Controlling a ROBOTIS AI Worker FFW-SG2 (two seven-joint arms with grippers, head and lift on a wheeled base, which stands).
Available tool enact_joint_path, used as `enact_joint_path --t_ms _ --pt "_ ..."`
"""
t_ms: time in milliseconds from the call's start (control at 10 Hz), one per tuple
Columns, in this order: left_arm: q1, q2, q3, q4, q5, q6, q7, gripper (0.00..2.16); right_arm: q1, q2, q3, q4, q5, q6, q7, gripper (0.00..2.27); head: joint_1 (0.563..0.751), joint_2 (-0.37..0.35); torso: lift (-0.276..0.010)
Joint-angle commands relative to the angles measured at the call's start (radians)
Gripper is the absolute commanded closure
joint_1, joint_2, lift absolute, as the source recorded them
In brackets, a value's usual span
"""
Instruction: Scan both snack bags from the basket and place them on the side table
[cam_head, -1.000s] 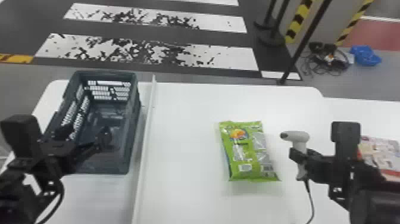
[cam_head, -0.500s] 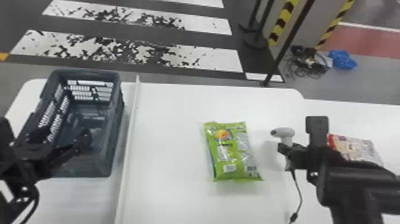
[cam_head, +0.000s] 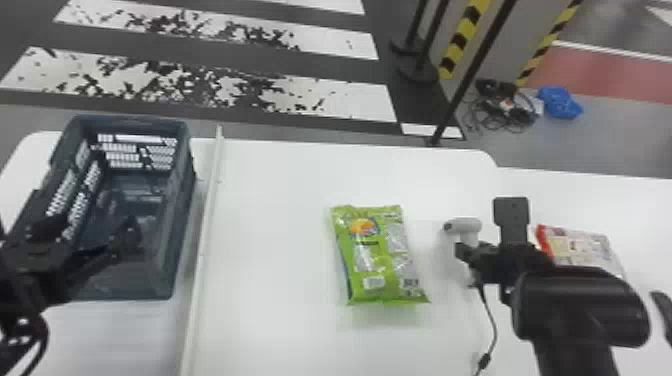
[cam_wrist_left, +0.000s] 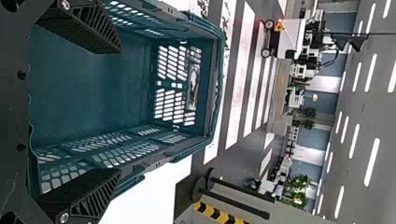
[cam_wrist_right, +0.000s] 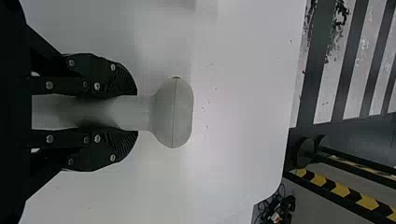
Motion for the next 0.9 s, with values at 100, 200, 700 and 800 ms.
enact_joint_path --t_ms 100,200,700,800 --pt "0.0 0.002 0.0 0.002 0.0 0.0 -0.001 0.09 -0.001 0.002 0.001 0.017 -0.003 -0.03 -0.014 1.7 0.695 -0.214 -0.075" --pt "0.0 0.003 0.0 0.003 0.0 0.0 -0.001 0.09 0.003 0.002 0.001 0.018 -0.006 -0.03 -0.023 1.01 0.695 -0.215 -0.075" --pt "0.006 0.006 0.008 0.003 0.0 0.0 -0.001 0.09 0.13 0.016 -0.013 -0.238 -0.115 0.056 -0.042 0.04 0.695 -0.206 -0.075" --pt "0.003 0.006 0.008 0.006 0.0 0.0 -0.001 0.09 0.157 0.016 -0.027 -0.307 -0.205 0.129 -0.019 0.05 0.695 -0.194 -0.075"
